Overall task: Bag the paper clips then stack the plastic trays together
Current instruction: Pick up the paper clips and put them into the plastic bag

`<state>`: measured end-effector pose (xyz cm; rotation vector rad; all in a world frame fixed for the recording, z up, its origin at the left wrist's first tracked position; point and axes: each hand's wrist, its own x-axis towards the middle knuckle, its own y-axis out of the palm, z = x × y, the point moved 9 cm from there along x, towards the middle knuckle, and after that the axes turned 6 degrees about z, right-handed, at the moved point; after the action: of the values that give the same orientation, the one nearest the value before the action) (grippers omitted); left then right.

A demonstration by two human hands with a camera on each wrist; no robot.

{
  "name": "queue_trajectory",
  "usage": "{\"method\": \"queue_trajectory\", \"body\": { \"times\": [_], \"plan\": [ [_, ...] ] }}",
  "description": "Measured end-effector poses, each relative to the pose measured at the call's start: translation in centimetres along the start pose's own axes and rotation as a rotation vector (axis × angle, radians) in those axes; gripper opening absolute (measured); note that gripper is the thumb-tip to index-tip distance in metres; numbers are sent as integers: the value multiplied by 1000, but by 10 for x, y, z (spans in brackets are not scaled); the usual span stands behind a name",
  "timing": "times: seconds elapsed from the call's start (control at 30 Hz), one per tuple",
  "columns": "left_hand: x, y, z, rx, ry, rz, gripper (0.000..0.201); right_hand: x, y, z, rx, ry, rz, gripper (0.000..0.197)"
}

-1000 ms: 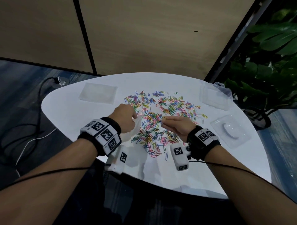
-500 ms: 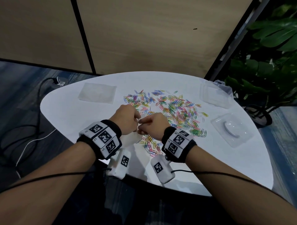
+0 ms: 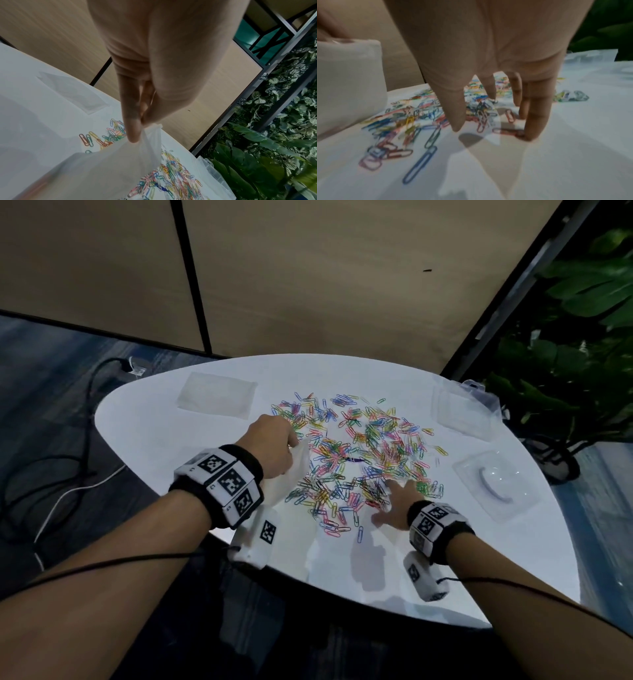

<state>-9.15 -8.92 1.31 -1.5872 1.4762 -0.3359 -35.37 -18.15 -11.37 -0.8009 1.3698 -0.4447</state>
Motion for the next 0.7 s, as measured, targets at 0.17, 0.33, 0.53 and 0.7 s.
{"method": "queue_trajectory", "body": {
  "times": [0.17,0.33,0.53,0.7],
  "plan": [
    [-2,-6,8,22,-25,-43,39,14,-1,35,-62,-160,-251,50],
    [-3,-9,13,48,-22,-60,38,13,-16,50,-53,-218,-356,19],
    [1,-10,19,153,-79,-60,23,10,-38,11,389,-101,-272,17],
    [3,-1,20,144,-95,-3,17,-5,-58,24,941,-229,-166,6]
  ]
}}
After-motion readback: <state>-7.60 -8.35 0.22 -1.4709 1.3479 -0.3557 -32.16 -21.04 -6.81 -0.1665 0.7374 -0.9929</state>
